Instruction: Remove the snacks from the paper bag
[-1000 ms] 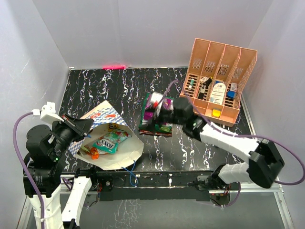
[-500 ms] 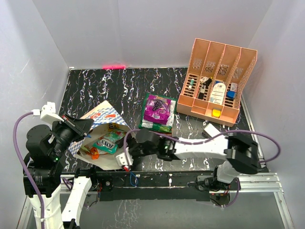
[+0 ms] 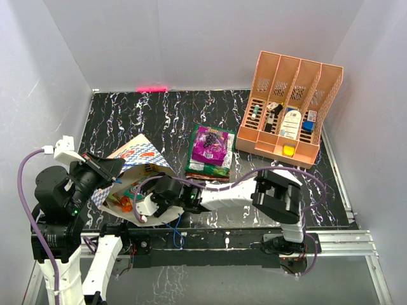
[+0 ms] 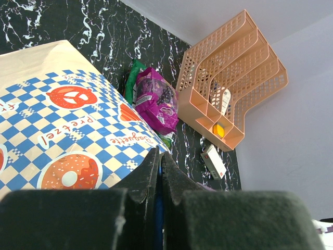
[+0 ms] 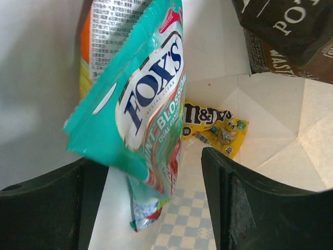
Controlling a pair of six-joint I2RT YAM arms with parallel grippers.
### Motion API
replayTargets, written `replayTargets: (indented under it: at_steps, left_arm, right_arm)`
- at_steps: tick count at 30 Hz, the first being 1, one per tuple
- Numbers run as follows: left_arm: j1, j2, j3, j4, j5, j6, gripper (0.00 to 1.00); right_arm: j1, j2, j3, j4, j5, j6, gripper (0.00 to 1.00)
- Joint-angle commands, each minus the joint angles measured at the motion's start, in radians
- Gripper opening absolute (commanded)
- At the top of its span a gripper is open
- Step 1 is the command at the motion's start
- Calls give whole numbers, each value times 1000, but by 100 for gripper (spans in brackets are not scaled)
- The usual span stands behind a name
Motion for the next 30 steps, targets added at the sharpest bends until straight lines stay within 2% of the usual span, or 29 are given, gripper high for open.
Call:
replayTargets:
  at_steps: [1,5,8,18,20,21,30]
  left_arm:
    - [-3,16,23,2,-3,3,0]
    - [-2,14,20,1,-5,3,0]
    - [-3,15,22,3,-5,2,0]
    - [-2,27,40,-9,-25,9,0]
    - [-3,26,33,-2,-21,5,0]
    - [-2,27,31,-1,-21,3,0]
    - [-3,27,31,-1,-22,-1,0]
  right_arm:
    - [8,73,96,48,144,-50,73]
    - [8,142,144,74,170,-69,72]
    - [8,195,192,76,212,-84,65]
    - [-1,168,208,103,173,-37,26]
    - [-7,152,205,94,153,-19,10]
    - [-11,141,204,90,146,-5,8]
    - [-33,-33,124,92,45,155,7]
